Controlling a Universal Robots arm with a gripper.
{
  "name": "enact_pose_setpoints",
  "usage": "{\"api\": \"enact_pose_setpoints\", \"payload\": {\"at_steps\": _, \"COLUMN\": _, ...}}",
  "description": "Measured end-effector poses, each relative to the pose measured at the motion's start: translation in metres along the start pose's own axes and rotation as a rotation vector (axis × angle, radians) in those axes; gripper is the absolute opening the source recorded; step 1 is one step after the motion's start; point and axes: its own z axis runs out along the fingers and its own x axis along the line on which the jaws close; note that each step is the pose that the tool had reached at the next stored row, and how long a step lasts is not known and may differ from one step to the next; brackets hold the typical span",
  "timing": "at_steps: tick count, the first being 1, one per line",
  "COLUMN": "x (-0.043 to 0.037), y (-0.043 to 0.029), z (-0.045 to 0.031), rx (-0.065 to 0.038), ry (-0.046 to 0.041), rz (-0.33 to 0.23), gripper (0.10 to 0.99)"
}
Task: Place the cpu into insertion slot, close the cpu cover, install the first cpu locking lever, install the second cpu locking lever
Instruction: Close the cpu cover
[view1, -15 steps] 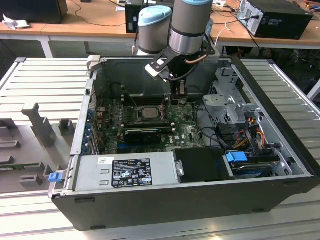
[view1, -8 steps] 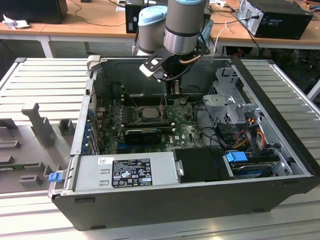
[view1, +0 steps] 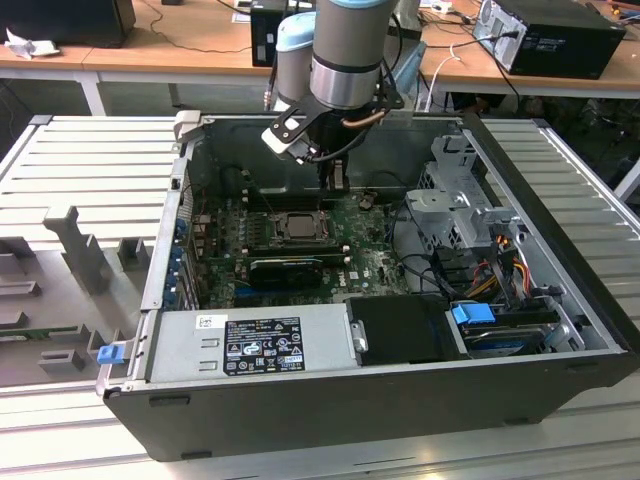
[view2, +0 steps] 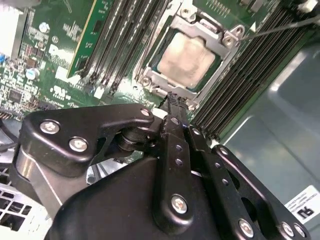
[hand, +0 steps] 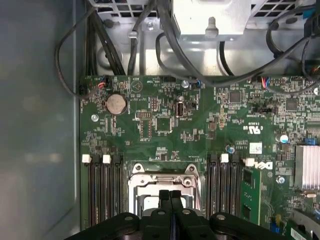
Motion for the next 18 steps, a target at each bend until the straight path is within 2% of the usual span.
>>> {"api": "enact_pose_setpoints", "payload": {"at_steps": 4, "x": -0.0001, "y": -0.0112, "z": 0.0023, "rx": 0.0, "ry": 0.0001, "rz": 0.0, "gripper": 0.106}}
{"api": "enact_pose_setpoints", "payload": {"at_steps": 11, "x": -0.0005, "y": -0.0146, "z": 0.0159, "rx": 0.0, "ry": 0.0036, "rz": -0.002, "gripper": 0.106}}
{"api": "enact_pose_setpoints", "payload": {"at_steps": 15, "x": -0.0005, "y": -0.0162, "z": 0.0166, "rx": -0.001, "ry": 0.0036, "rz": -0.002, "gripper": 0.106}}
{"api": "enact_pose_setpoints", "payload": {"at_steps": 18, "x": -0.0007, "y": -0.023, "z": 0.0202, "rx": -0.001, "ry": 0.0036, "rz": -0.002, "gripper": 0.106}}
